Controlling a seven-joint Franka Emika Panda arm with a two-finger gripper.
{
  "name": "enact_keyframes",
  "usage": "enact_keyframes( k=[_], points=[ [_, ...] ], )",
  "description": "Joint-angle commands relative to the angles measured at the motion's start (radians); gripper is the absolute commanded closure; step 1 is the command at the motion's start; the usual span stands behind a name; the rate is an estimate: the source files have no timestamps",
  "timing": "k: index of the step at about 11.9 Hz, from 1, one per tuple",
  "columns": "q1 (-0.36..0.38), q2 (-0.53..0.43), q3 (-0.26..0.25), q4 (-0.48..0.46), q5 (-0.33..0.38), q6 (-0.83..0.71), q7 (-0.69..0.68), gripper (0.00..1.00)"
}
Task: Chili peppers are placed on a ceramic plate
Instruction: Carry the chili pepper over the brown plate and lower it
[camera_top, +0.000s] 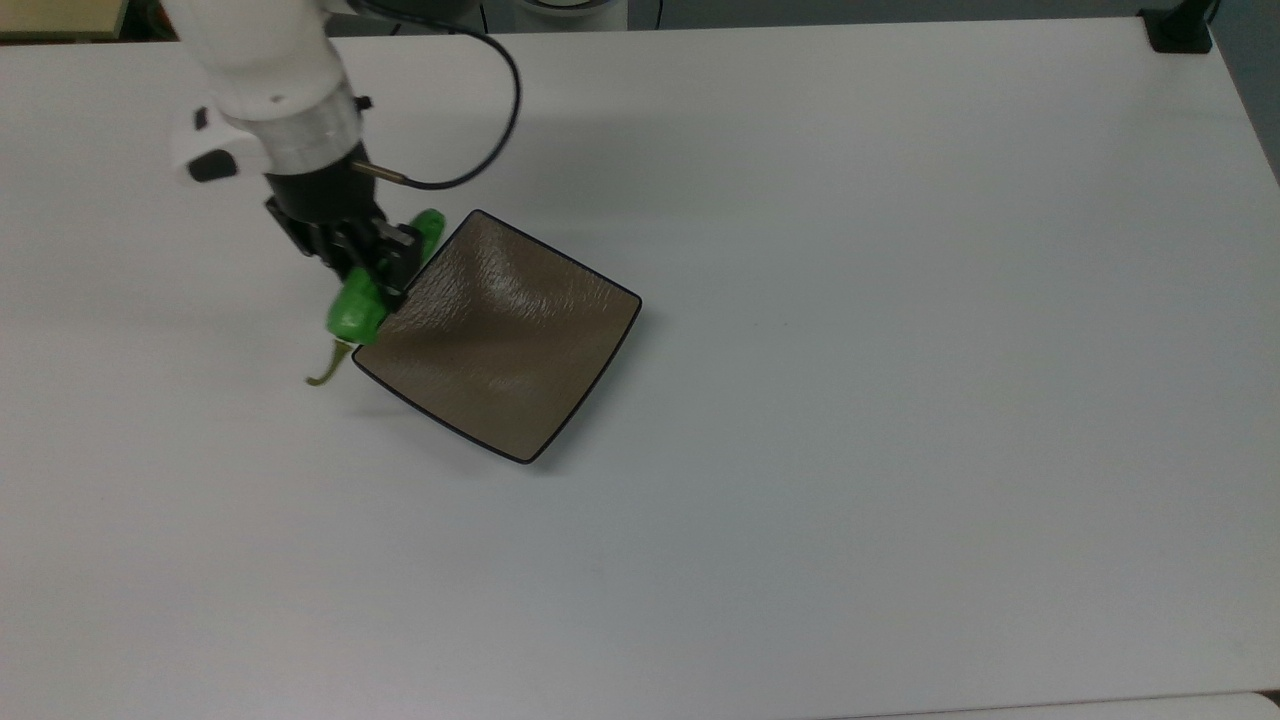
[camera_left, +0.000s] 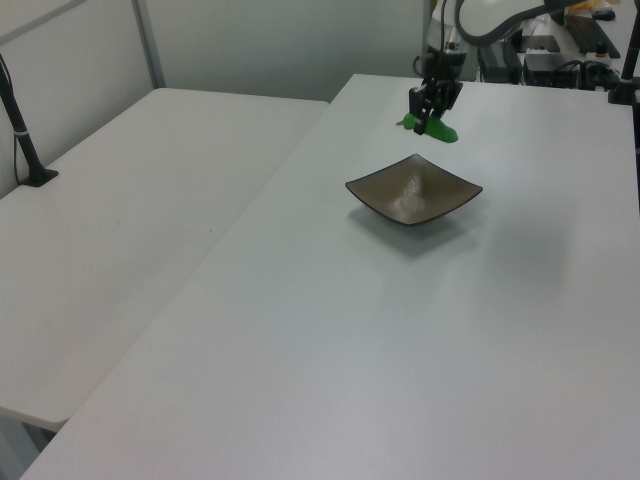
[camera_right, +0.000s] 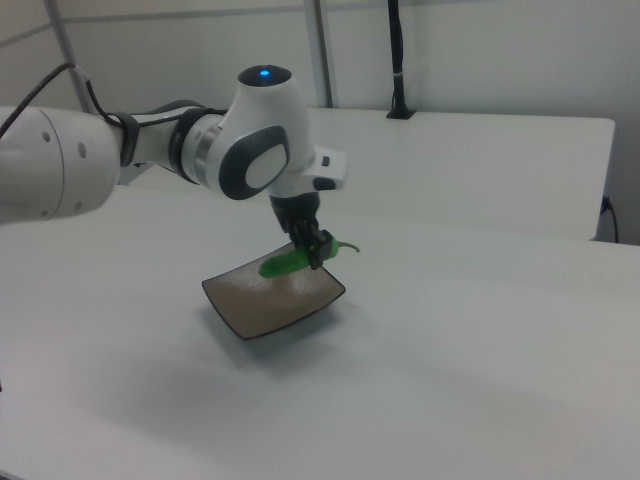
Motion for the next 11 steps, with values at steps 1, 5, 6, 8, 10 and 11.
enact_keyframes(
  k=[1,5,6,8,10,11],
  points=[
    [0.029,0.015,0.039,-0.011,0.018,-0.003,0.05,0.79],
    [0.079,0.084,0.071,-0.032,-0.043,0.115,0.079,0.22],
    [0.079,0.082,0.07,-0.032,-0.051,0.112,0.078,0.04],
    [0.079,0.067,0.071,-0.029,-0.058,0.1,0.07,0.0],
    [0.078,0.038,0.07,-0.026,-0.059,0.073,0.068,0.0],
    [0.075,0.017,0.07,-0.026,-0.071,0.022,0.055,0.0]
  ],
)
